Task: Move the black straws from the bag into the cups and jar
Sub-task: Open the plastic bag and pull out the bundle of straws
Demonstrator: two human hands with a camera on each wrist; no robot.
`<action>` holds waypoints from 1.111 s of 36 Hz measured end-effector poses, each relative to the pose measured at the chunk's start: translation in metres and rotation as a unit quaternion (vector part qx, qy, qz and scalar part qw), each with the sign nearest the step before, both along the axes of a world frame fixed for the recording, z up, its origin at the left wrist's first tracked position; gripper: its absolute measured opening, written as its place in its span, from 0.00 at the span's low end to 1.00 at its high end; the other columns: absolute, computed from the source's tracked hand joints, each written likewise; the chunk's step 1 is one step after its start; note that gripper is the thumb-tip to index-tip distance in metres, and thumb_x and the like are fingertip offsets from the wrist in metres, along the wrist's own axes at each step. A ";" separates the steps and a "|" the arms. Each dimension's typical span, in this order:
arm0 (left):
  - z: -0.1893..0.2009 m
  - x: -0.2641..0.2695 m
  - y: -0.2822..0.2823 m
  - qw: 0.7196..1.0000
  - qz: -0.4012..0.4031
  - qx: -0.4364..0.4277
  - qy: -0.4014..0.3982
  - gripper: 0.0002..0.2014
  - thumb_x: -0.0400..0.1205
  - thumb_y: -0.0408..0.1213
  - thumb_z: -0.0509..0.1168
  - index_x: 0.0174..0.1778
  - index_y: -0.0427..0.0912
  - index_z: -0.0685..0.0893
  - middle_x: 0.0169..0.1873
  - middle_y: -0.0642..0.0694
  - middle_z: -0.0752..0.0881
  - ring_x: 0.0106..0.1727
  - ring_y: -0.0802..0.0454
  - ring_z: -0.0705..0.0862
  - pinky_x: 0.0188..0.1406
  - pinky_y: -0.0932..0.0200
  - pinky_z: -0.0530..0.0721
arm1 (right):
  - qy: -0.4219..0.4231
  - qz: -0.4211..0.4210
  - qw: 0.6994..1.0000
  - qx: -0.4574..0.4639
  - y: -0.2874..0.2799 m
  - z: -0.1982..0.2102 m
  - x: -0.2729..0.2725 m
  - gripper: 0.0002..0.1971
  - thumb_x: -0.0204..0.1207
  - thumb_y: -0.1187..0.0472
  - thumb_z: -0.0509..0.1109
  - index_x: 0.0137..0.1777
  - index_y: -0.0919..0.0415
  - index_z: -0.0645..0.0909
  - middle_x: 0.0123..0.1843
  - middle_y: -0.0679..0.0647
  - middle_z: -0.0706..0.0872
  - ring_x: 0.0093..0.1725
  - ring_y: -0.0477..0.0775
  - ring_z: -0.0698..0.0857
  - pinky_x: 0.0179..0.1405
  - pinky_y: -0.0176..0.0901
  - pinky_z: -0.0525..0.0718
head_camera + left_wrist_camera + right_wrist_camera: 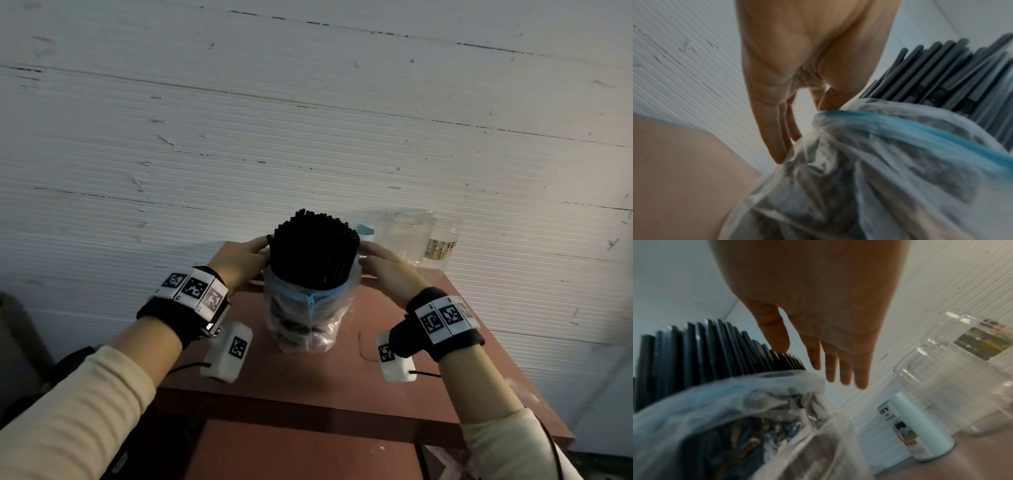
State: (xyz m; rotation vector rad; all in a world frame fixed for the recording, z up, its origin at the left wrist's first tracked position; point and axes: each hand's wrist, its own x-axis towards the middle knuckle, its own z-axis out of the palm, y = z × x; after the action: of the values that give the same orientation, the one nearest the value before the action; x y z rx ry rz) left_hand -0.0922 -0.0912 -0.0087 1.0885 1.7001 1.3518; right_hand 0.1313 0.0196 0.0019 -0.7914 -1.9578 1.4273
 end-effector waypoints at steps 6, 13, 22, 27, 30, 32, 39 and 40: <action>-0.004 -0.004 -0.004 0.999 0.026 0.020 0.006 0.12 0.86 0.36 0.61 0.64 0.51 0.80 0.47 0.33 0.88 0.44 0.40 0.88 0.41 0.49 0.88 | 0.012 0.050 0.996 0.067 -0.010 0.001 0.019 0.40 0.65 0.61 0.61 0.82 0.49 0.62 0.80 0.40 0.67 0.79 0.38 0.64 0.79 0.42 0.61; -0.004 0.001 -0.015 0.998 -0.042 0.013 -0.042 0.16 0.88 0.32 0.57 0.68 0.55 0.79 0.61 0.42 0.87 0.55 0.44 0.88 0.47 0.54 0.86 | -0.081 0.144 0.972 0.166 -0.009 -0.013 0.015 0.53 0.73 0.58 0.76 0.85 0.45 0.39 0.85 0.36 0.46 0.83 0.35 0.47 0.81 0.43 0.52; -0.020 -0.010 -0.025 0.978 -0.191 0.057 -0.059 0.44 0.77 0.28 0.72 0.83 0.61 0.59 0.77 0.54 0.75 0.75 0.56 0.75 0.67 0.54 0.81 | -0.089 0.060 0.968 0.225 -0.007 -0.011 0.011 0.46 0.74 0.66 0.75 0.81 0.40 0.48 0.72 0.22 0.60 0.76 0.30 0.59 0.72 0.34 0.63; -0.018 -0.001 -0.017 0.987 -0.131 0.052 0.075 0.52 0.67 0.53 0.80 0.82 0.68 0.55 0.77 0.56 0.73 0.76 0.54 0.74 0.66 0.47 0.82 | -0.121 0.001 0.966 0.228 -0.007 -0.006 0.011 0.40 0.79 0.64 0.67 0.86 0.55 0.47 0.83 0.43 0.58 0.81 0.43 0.58 0.79 0.42 0.60; -0.019 0.010 -0.009 0.989 -0.110 0.093 0.015 0.44 0.78 0.29 0.72 0.84 0.59 0.56 0.78 0.53 0.73 0.76 0.53 0.73 0.60 0.61 0.83 | -0.087 -0.061 0.972 0.212 -0.017 0.011 0.009 0.33 0.84 0.65 0.57 0.86 0.57 0.47 0.86 0.49 0.54 0.84 0.46 0.53 0.77 0.34 0.52; -0.019 0.019 -0.006 0.986 -0.112 0.109 -0.049 0.43 0.78 0.21 0.69 0.84 0.56 0.59 0.76 0.52 0.74 0.77 0.53 0.72 0.72 0.52 0.78 | -0.013 -0.075 0.976 0.202 -0.029 0.025 0.006 0.30 0.85 0.66 0.53 0.85 0.55 0.50 0.86 0.47 0.54 0.84 0.42 0.51 0.78 0.34 0.49; -0.013 0.030 -0.001 0.986 -0.113 0.112 -0.045 0.46 0.67 0.28 0.72 0.80 0.62 0.65 0.72 0.52 0.79 0.74 0.54 0.76 0.76 0.46 0.73 | -0.105 -0.052 0.918 0.379 -0.048 0.038 -0.021 0.30 0.78 0.43 0.47 0.82 0.43 0.60 0.85 0.42 0.58 0.85 0.45 0.46 0.83 0.51 0.40; -0.014 0.030 -0.001 0.985 -0.119 0.113 -0.046 0.47 0.67 0.29 0.71 0.81 0.61 0.63 0.73 0.51 0.79 0.74 0.54 0.75 0.76 0.46 0.73 | -0.136 -0.062 0.902 0.404 -0.049 0.038 -0.024 0.31 0.78 0.39 0.47 0.82 0.41 0.61 0.84 0.42 0.60 0.85 0.47 0.49 0.84 0.53 0.42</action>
State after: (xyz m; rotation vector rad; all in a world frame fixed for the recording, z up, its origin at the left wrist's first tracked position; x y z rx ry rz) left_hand -0.0622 -0.0917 -0.0225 1.2901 1.3257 1.4401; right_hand 0.1071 -0.0289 0.0394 -0.7067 -2.3704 0.3355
